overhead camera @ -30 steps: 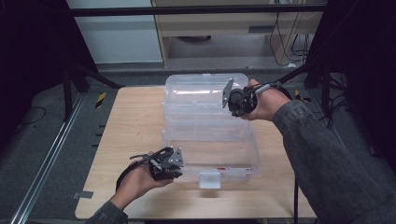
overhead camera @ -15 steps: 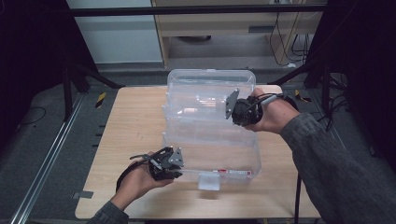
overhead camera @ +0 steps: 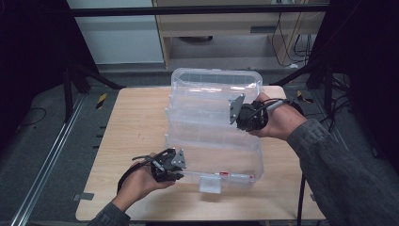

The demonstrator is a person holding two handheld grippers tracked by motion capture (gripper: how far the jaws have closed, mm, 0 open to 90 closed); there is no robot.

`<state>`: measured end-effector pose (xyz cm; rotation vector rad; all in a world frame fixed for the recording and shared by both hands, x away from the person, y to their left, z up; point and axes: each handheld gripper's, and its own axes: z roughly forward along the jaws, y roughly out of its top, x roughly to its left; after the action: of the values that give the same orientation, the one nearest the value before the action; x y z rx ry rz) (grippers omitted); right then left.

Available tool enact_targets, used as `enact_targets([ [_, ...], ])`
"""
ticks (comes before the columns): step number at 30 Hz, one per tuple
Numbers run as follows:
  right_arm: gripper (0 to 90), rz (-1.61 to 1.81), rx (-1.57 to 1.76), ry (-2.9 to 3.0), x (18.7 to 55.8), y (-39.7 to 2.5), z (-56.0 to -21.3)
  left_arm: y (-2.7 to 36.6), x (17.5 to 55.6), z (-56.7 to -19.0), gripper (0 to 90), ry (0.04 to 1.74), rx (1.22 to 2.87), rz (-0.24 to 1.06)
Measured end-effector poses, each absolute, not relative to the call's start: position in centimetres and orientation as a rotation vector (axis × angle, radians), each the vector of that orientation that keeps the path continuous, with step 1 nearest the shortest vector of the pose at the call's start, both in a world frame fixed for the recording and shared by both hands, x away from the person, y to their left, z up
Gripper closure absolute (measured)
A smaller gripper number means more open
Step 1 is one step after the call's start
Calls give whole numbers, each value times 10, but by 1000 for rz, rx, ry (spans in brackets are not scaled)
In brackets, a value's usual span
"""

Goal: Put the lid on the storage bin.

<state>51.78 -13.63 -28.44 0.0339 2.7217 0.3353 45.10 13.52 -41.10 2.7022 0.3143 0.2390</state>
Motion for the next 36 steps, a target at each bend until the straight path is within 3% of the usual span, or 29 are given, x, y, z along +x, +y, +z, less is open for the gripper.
enact_targets([
  [16,874,253,20,2731,556,-115,-280,125,459,-409,827,268,2724,260],
  [36,887,336,-48,2687,519,-121,-283,126,458,-410,816,311,2721,231],
])
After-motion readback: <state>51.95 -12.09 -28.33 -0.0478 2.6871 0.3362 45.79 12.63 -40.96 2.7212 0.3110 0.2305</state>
